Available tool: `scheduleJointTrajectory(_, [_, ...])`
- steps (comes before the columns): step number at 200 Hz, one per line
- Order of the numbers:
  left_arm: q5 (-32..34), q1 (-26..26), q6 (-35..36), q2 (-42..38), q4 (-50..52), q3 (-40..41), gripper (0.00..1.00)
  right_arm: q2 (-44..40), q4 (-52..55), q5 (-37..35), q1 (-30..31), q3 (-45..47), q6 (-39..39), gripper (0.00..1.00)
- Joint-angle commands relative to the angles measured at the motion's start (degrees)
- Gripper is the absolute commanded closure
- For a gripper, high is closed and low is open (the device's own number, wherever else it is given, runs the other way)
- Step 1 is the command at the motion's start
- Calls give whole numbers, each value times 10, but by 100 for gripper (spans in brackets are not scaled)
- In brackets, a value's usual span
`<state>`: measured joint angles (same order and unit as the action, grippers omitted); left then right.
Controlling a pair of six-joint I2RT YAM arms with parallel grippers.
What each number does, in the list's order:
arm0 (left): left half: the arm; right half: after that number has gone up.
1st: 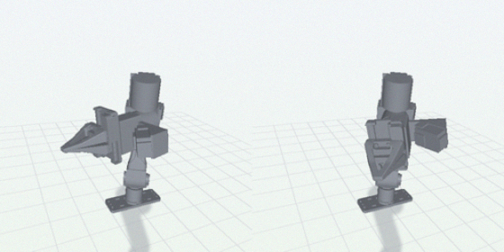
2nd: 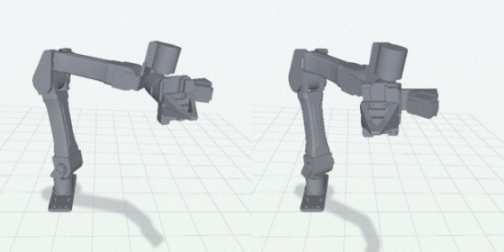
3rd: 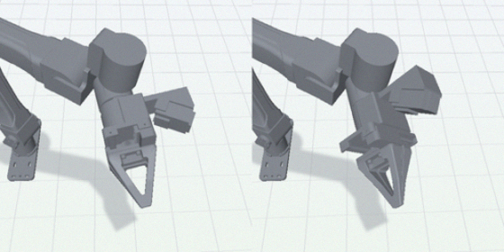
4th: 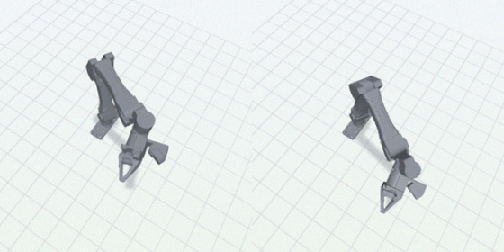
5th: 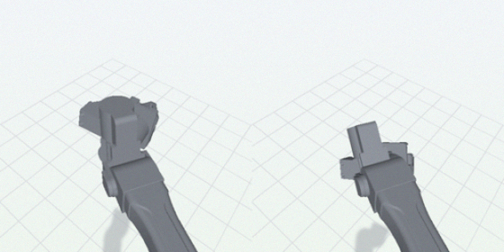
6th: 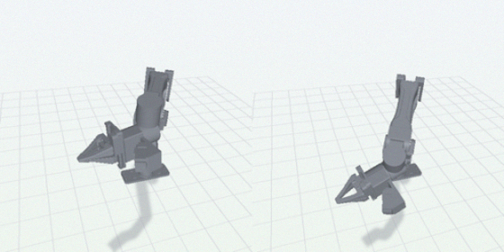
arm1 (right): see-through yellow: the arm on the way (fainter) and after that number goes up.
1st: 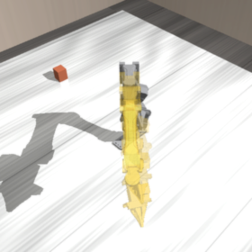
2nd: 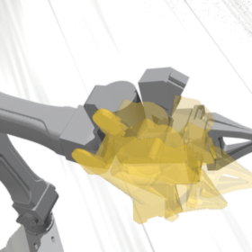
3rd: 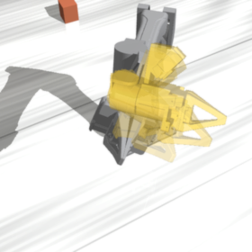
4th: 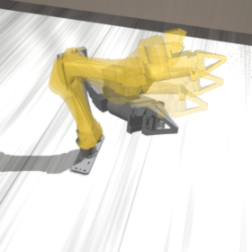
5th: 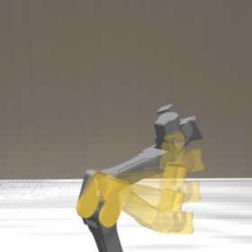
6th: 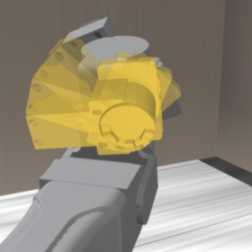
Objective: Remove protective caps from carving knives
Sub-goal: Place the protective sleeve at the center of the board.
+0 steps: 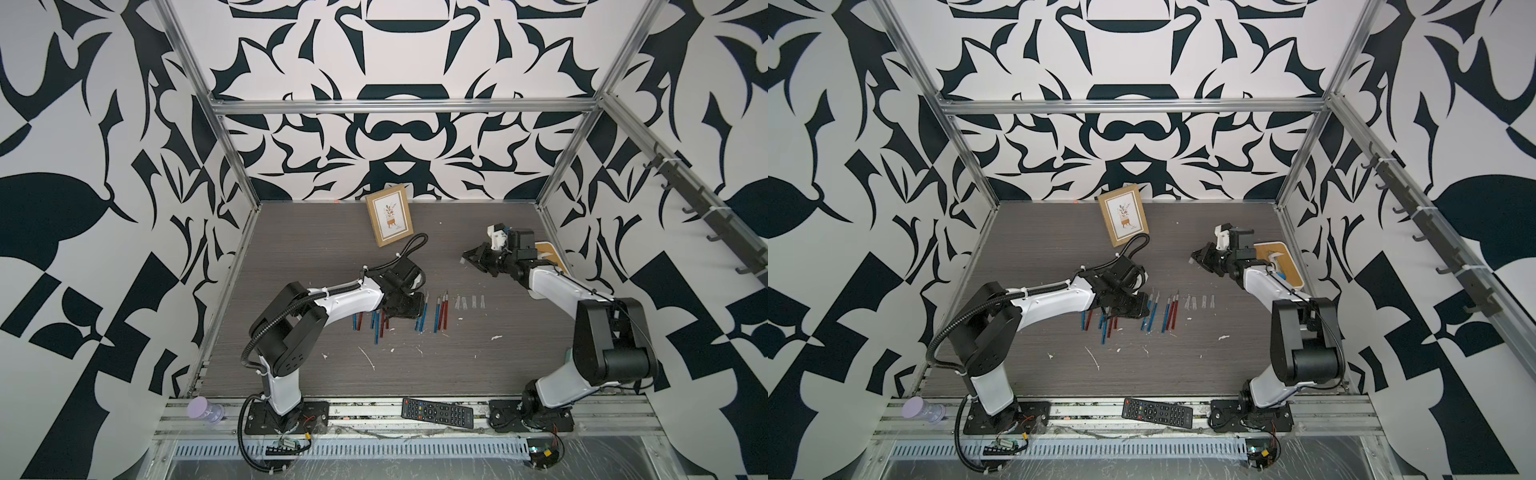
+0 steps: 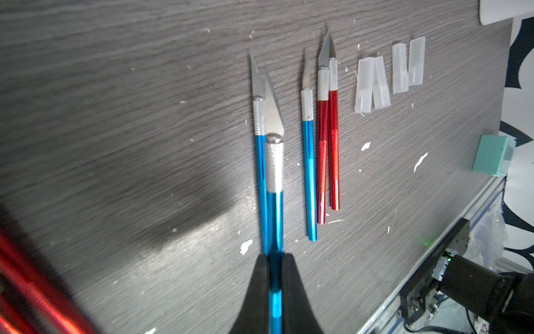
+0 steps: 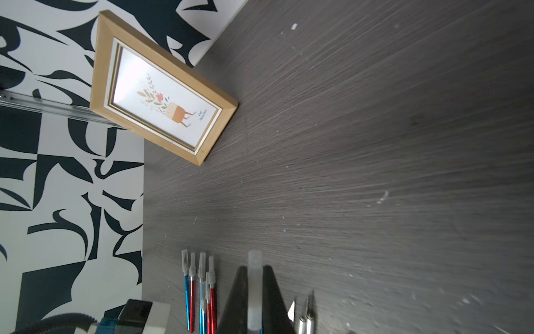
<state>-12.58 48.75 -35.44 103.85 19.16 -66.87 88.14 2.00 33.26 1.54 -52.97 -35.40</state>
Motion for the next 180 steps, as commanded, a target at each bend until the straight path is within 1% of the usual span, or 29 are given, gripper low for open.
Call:
scheduleJointTrajectory(1, [5, -4, 13, -6, 17, -18, 100, -41, 123, -17, -17, -7, 81, 93])
scheduleJointTrajectory(25, [1, -7, 17, 5, 17, -27, 100, -62, 197, -56, -31, -5, 119, 93])
scheduleJointTrajectory(46, [-2, -9, 19, 9, 16, -32, 100, -72, 252, -116, -33, -4, 147, 94])
scheduleJointTrajectory(82, [-3, -10, 21, 12, 17, -33, 100, -65, 307, -193, -32, -5, 165, 93])
scheduleJointTrajectory(102, [-2, -11, 21, 10, 16, -31, 100, -54, 318, -221, -30, -6, 171, 93])
scheduleJointTrajectory(129, [-1, -13, 21, 10, 15, -29, 100, -22, 326, -235, -27, -15, 176, 93])
scheduleJointTrajectory(180, [2, -15, 22, 7, 16, -26, 100, 18, 307, -231, -20, -18, 173, 93])
